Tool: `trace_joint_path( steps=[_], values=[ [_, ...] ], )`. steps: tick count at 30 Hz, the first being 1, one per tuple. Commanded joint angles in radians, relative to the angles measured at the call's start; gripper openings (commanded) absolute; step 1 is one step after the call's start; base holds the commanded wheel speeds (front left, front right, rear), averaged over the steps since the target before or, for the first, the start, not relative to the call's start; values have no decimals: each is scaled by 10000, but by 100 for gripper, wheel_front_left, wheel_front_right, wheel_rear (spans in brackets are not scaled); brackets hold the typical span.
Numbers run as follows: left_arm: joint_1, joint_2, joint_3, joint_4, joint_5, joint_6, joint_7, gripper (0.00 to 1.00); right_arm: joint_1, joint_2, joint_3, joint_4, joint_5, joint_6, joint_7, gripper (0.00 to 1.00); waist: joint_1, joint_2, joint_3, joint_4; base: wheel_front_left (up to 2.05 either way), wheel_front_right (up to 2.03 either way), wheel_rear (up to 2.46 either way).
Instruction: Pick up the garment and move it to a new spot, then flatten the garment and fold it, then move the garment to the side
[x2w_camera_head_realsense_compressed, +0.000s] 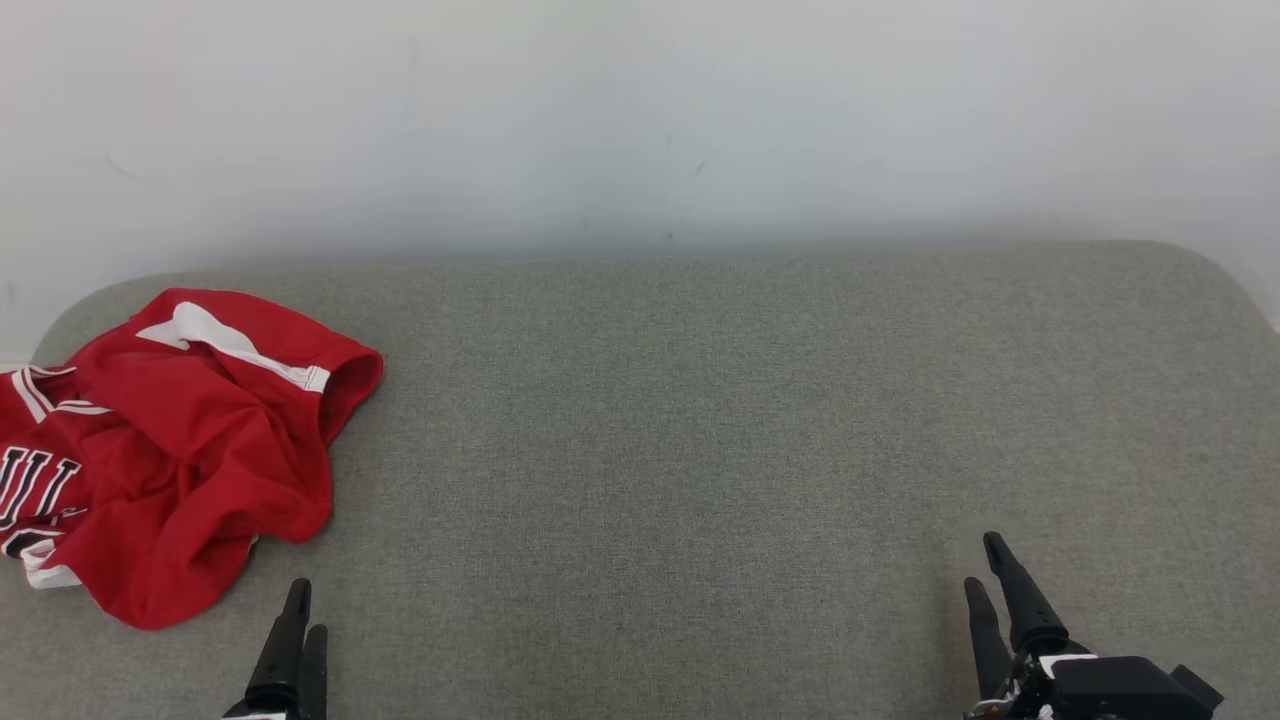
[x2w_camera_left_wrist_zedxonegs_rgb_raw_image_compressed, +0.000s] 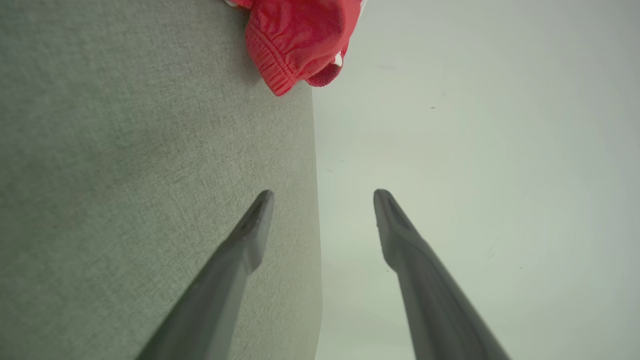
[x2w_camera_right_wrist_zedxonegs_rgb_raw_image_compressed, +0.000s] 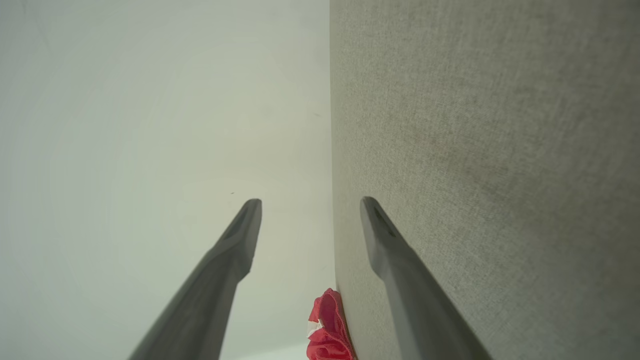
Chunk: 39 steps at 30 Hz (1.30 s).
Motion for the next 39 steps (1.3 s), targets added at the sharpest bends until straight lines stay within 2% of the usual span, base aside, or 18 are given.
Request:
trace_joint_path(
  steps=[1,14,22,39],
  values=[
    [-134,31,-32,-173,86,-3,-64,100,-160,-3,82,-194,-25,-1,-62,100,1,0,-3,1,0,0,0],
    [1,47,-205,-174,939,-7,-686,100,-66,-8,323,-244,-828,-3,-683,100,1,0,-68,14,0,0,0],
    [59,57,-264,-210,2663,62,-1071,100,-28,-10,237,-188,-2392,-4,-1064,100,1,0,-123,32,0,0,0],
    [315,75,-636,-664,6579,531,-1699,100,87,-15,226,-91,-5841,-7,-1689,100,1,0,-200,69,0,0,0]
  ],
)
